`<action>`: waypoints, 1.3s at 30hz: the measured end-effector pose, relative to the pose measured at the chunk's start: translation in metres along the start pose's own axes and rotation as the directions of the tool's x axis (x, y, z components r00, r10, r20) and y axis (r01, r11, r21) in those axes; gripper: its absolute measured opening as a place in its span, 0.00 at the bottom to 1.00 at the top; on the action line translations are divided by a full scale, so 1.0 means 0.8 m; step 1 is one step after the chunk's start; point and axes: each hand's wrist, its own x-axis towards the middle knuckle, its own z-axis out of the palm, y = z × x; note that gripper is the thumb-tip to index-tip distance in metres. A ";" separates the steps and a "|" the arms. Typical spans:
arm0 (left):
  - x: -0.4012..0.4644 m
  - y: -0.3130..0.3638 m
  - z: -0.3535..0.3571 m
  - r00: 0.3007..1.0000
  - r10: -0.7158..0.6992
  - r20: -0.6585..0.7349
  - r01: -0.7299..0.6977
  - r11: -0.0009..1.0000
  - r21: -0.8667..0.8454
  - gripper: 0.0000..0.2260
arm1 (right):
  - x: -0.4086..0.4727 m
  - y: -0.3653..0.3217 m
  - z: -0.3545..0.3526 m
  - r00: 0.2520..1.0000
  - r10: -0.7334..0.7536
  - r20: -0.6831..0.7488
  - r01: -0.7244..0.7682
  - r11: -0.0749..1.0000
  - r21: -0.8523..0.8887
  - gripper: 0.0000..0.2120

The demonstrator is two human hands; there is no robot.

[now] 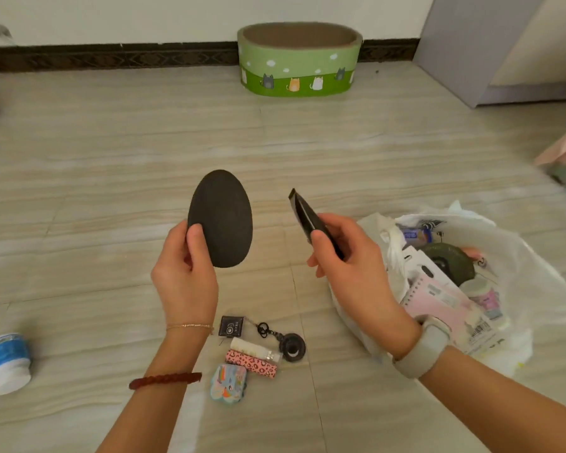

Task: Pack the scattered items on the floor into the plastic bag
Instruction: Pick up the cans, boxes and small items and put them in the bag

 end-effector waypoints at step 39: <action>-0.110 -0.135 -0.015 0.735 -0.380 0.561 -0.146 0.720 0.678 0.22 | -0.094 0.107 -0.013 0.765 -0.246 0.595 0.581 0.662 -0.474 0.16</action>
